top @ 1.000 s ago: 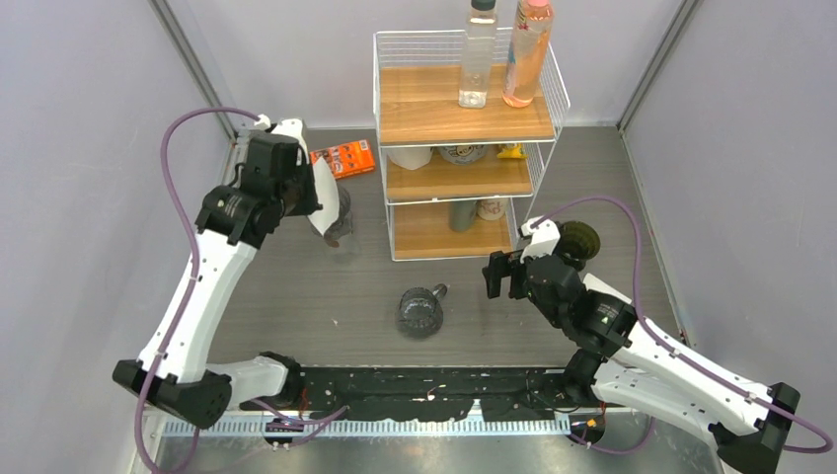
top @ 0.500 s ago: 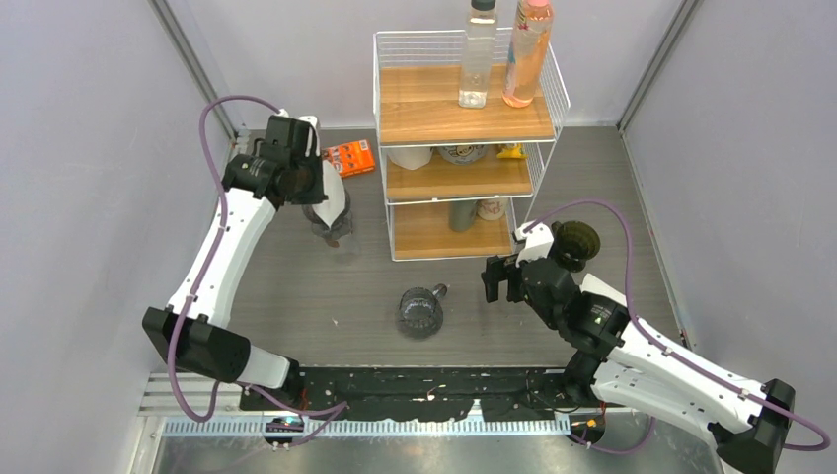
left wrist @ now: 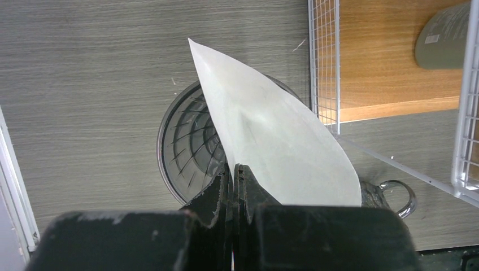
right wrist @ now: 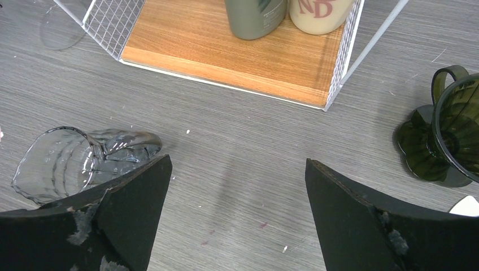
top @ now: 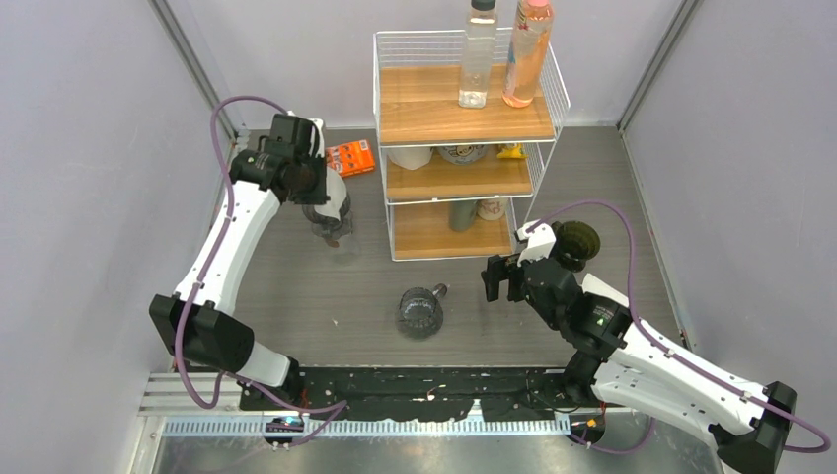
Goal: Place the coffee filter in the dripper
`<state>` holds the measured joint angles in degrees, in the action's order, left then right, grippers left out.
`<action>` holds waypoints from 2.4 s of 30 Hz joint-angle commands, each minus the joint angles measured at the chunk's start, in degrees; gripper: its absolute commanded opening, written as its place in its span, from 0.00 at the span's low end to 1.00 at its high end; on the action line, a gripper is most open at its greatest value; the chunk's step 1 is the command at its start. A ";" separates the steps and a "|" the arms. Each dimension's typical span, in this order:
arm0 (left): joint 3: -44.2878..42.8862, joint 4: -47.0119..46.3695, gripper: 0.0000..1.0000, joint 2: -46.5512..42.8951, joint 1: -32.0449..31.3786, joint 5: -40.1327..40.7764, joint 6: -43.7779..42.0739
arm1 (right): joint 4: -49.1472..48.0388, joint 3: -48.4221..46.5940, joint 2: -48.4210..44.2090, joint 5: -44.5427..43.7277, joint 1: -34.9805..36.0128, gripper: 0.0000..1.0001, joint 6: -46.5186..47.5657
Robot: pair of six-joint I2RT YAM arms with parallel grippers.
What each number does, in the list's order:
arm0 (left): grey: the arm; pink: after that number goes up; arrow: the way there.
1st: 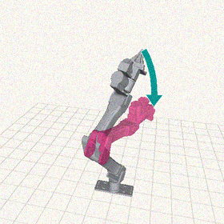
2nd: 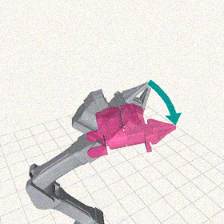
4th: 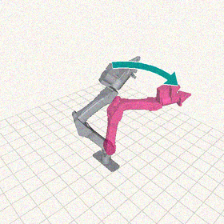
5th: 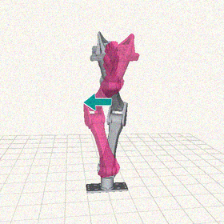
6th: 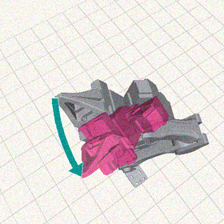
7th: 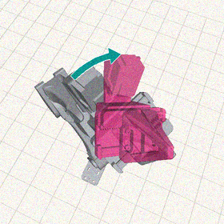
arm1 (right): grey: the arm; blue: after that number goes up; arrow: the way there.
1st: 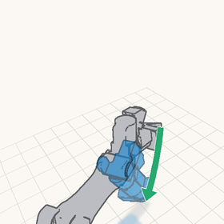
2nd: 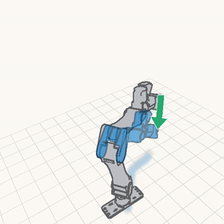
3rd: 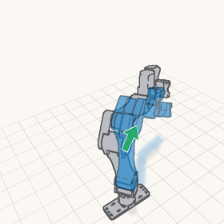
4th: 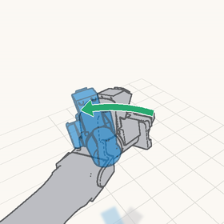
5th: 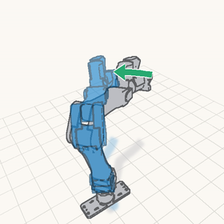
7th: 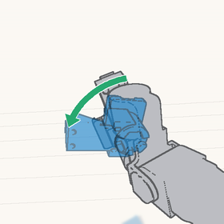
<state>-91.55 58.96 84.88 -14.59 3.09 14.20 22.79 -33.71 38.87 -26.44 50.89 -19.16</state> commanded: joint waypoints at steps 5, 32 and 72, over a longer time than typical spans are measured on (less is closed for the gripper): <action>-1.99 1.37 0.01 1.55 0.61 0.06 -3.08 | -2.40 0.40 -0.30 -0.89 -0.09 0.95 0.61; -8.28 3.34 0.56 -6.44 0.53 -1.86 0.67 | -2.41 0.14 1.20 -1.30 -0.17 0.96 0.87; -8.68 6.68 0.21 2.13 -3.52 9.02 6.21 | -1.25 0.26 1.52 -3.86 -0.26 0.96 0.09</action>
<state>-100.68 65.36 89.47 -18.11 9.80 20.58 22.72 -33.71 39.92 -28.42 50.87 -18.94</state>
